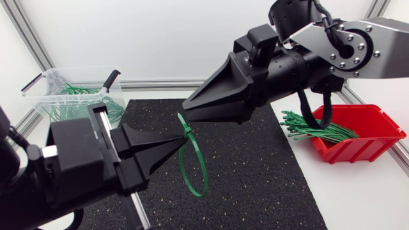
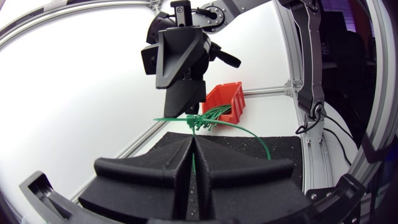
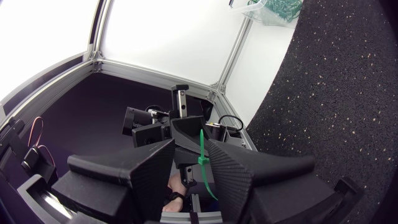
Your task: Take a green cable tie from the red box, thread the tail through the head to close it, then place it in the transparent bin on the left.
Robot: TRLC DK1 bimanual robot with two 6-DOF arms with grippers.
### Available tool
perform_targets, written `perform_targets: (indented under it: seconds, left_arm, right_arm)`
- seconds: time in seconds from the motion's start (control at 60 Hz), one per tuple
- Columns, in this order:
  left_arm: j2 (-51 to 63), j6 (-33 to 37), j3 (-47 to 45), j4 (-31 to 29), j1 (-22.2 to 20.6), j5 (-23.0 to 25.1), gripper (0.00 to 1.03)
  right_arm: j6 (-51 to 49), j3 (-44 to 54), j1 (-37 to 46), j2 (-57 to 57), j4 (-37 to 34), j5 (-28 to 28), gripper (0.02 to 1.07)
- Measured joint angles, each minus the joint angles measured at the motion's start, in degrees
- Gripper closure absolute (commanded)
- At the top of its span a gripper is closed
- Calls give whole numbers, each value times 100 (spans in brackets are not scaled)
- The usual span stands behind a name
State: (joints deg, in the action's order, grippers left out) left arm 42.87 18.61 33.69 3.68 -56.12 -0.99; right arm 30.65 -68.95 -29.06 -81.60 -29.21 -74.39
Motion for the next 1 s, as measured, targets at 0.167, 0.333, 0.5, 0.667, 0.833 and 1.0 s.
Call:
perform_targets:
  seconds: [0.167, 0.333, 0.5, 0.667, 0.833, 1.0]
  left_arm:
    - [11, 72, -9, 46, -2, -17, 100]
    - [15, 74, -31, 85, -61, -105, 100]
    - [17, 74, -33, 90, -131, -151, 100]
    - [20, 76, -35, 87, -262, -302, 100]
    - [20, 81, -35, 90, -656, -776, 100]
    - [20, 94, -35, 90, -1025, -1202, 100]
  right_arm:
    - [-249, 4, -173, -129, -267, 0, 65]
    - [-413, 4, -197, -157, -321, 4, 88]
    - [-459, 4, -197, -155, -341, 72, 101]
    - [-540, 7, -173, -133, -350, 96, 101]
    - [-540, 4, -131, -101, -417, 90, 101]
    - [-540, -2, -138, -122, -540, 87, 101]
